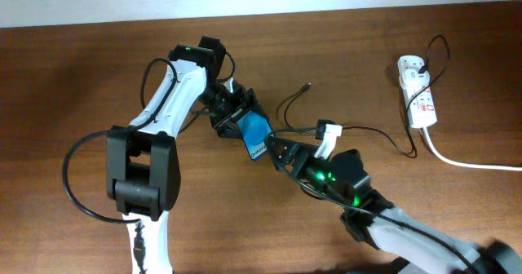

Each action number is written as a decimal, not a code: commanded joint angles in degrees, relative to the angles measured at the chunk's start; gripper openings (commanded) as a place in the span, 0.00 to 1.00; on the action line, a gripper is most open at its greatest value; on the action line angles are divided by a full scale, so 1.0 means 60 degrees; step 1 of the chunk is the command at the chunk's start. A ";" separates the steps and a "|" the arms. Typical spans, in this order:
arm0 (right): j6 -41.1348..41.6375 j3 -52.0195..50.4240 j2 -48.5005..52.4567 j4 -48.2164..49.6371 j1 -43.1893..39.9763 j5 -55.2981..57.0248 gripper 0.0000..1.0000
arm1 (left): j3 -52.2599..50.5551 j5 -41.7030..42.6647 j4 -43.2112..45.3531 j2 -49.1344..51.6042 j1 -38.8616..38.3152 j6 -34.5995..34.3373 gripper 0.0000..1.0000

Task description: Plug charger to phone and switch on socket

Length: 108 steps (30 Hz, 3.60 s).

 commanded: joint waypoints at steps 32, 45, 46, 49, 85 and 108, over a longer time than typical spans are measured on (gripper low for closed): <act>0.2182 0.2029 0.2980 0.0131 0.0685 0.0882 0.04 | 0.0197 0.0102 0.0015 -0.0051 -0.0113 0.0146 0.61; 0.2677 0.2029 0.2980 0.0168 0.0681 0.0521 0.04 | 0.0197 0.0102 0.0015 -0.0051 -0.0106 0.0142 0.71; 0.2674 0.2029 0.2980 0.0164 0.0681 0.0525 0.04 | 0.0197 0.0102 0.0022 -0.0051 -0.0102 0.0142 0.72; 0.2670 0.2029 0.2980 0.0164 0.0656 0.0525 0.04 | 0.0197 0.0102 0.0058 -0.0051 -0.0058 0.0146 0.77; 0.7694 0.2029 0.2962 0.0783 -0.1767 -0.4554 0.04 | -0.8470 0.1075 0.7417 -0.7104 0.2073 -0.5013 0.95; 1.0499 0.2029 0.2962 0.1905 -0.1264 -0.6091 0.04 | -0.8470 -0.0725 0.8688 -0.7104 0.0474 -0.7941 0.31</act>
